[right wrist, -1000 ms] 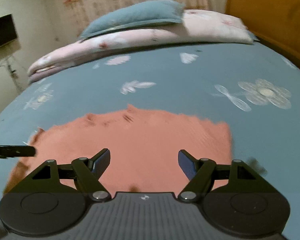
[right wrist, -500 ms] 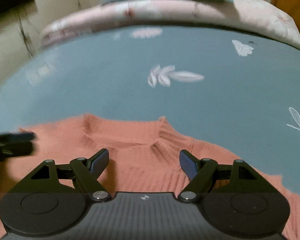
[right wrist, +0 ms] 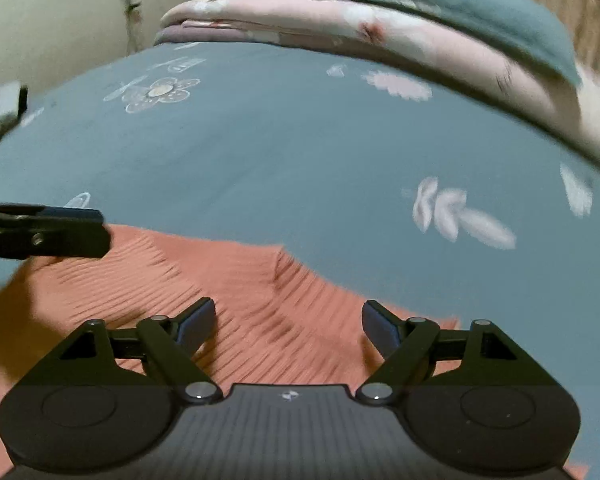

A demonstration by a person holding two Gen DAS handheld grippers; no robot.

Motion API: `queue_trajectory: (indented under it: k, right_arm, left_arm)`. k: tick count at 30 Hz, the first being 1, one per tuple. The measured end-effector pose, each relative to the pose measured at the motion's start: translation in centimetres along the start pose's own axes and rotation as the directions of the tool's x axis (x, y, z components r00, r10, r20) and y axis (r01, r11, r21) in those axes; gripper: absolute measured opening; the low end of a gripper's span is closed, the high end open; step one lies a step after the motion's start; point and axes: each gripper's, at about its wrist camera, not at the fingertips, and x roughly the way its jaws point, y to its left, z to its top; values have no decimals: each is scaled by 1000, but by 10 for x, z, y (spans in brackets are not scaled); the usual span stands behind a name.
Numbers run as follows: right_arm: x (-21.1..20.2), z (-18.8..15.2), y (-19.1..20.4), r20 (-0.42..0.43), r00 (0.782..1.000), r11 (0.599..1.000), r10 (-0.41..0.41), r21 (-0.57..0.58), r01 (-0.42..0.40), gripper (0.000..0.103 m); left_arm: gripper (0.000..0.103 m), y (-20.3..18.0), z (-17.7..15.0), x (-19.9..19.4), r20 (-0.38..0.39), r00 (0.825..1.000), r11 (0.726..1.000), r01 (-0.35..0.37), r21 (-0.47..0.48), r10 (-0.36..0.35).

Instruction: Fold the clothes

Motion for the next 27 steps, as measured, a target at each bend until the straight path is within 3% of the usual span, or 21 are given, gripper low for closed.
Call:
queue_trajectory:
  k: [2, 6, 10, 12, 14, 17, 22, 23, 24, 27]
  right_arm:
    - [4, 11, -9, -17, 1000, 999, -4, -38, 3, 66]
    - [24, 24, -27, -70, 997, 992, 27, -118, -35, 65]
    - [48, 24, -14, -108, 993, 964, 50, -255, -76, 64]
    - [52, 21, -13, -111, 991, 953, 70, -287, -99, 58]
    - [49, 18, -15, -123, 982, 945, 141, -278, -170, 28]
    - [46, 15, -13, -133, 977, 941, 166, -276, -197, 12]
    - [50, 20, -7, -59, 996, 961, 66, -266, -79, 8]
    - [53, 23, -8, -49, 998, 968, 39, -246, -50, 0]
    - [55, 25, -10, -45, 999, 976, 11, -216, -20, 0]
    - [47, 29, -19, -42, 999, 991, 9, -130, -14, 14]
  left_arm:
    - [97, 1, 0, 2, -8, 1000, 1000, 9, -2, -9]
    - [97, 0, -1, 4, -27, 1000, 1000, 5, 12, -5]
    - [97, 0, -3, 6, -34, 999, 1000, 6, 19, -6]
    - [97, 1, -3, 7, -36, 999, 1000, 0, 16, 1]
    - [97, 1, -4, 7, -37, 999, 1000, 0, 12, 1]
    - [97, 1, -4, 9, -43, 999, 1000, -3, 14, 4]
    - [97, -2, -6, 9, -44, 999, 1000, -10, 28, 11]
    - [97, -2, -6, 9, -45, 999, 1000, -11, 29, 12]
    - [97, -2, -5, 9, -45, 999, 1000, -11, 29, 13]
    - [97, -2, -5, 9, -46, 999, 999, -13, 30, 14]
